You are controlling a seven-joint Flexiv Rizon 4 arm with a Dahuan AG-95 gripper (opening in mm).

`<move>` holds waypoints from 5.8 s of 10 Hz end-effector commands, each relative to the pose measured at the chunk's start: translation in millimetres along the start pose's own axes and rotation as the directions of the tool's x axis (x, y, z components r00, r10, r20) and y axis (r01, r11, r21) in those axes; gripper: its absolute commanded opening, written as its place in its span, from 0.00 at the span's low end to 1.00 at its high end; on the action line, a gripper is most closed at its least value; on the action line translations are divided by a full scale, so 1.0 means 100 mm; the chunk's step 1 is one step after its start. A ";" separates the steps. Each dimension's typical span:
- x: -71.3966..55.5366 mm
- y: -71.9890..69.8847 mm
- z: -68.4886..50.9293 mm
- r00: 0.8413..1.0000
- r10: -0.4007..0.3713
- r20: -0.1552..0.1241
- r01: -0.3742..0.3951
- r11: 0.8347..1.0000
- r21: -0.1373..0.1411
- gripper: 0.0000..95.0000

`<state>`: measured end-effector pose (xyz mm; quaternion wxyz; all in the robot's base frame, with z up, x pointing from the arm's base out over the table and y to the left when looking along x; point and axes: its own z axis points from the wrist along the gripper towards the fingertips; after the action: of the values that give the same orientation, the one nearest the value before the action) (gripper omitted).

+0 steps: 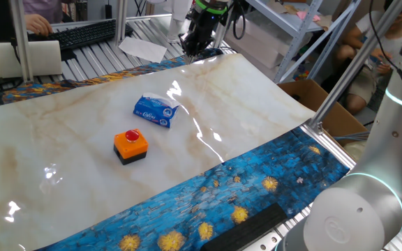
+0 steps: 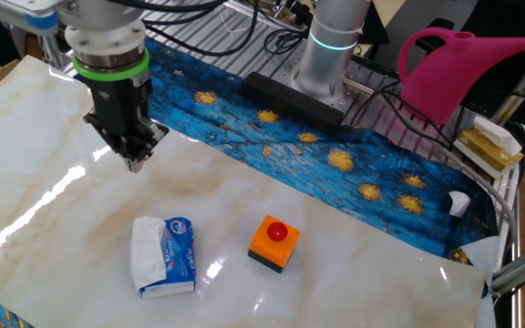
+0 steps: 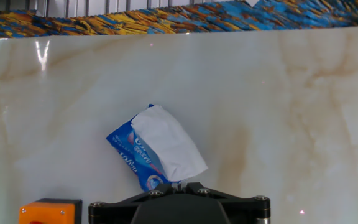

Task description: Pull out a napkin

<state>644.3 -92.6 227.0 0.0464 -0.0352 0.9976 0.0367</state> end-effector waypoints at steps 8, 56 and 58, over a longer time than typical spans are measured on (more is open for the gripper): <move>0.01 0.00 0.00 0.986 0.122 -0.110 -0.116 0.991 0.061 0.00; 0.01 0.00 0.00 0.972 0.180 -0.150 -0.156 0.975 0.156 0.00; 0.01 0.00 0.00 0.963 0.207 -0.172 -0.177 0.968 0.178 0.00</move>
<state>648.0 -92.3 227.9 -0.0441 0.0533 0.9969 -0.0374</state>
